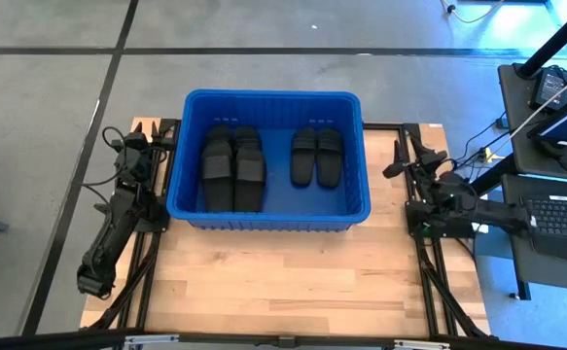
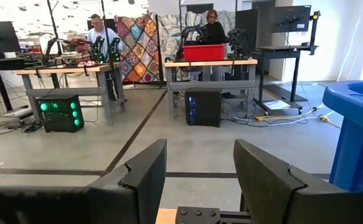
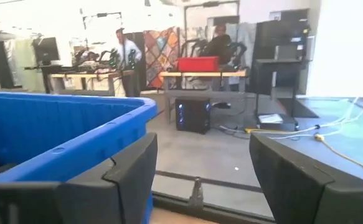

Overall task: Pick and place slides into bin
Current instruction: Return to Home Position

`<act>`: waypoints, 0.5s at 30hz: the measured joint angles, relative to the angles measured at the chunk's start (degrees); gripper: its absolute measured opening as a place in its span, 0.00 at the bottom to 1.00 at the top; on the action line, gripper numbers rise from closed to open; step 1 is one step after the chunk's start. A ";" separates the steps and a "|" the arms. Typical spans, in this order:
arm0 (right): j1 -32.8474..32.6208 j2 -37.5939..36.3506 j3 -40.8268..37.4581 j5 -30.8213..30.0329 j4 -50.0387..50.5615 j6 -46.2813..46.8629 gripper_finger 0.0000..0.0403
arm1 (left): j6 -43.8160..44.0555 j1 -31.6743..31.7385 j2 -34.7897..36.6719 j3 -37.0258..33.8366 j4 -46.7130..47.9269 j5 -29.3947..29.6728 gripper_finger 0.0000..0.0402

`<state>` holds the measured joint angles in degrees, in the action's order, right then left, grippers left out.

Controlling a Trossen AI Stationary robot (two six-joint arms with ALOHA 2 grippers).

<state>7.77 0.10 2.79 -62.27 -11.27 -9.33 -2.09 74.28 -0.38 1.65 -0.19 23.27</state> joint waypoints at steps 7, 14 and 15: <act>15.15 0.02 -2.40 10.81 -4.58 0.31 0.63 | -0.02 0.00 0.00 0.00 0.00 0.04 0.45; 27.36 0.02 -2.40 20.50 -5.26 3.03 0.63 | -0.09 0.00 0.01 0.00 0.01 0.07 0.45; 28.90 0.02 -2.40 21.49 -5.20 3.40 0.63 | -0.09 0.00 0.00 0.00 0.02 0.07 0.45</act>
<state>36.67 0.12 0.38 -40.78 -16.47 -5.93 -2.17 74.28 -0.38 1.65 -0.16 23.33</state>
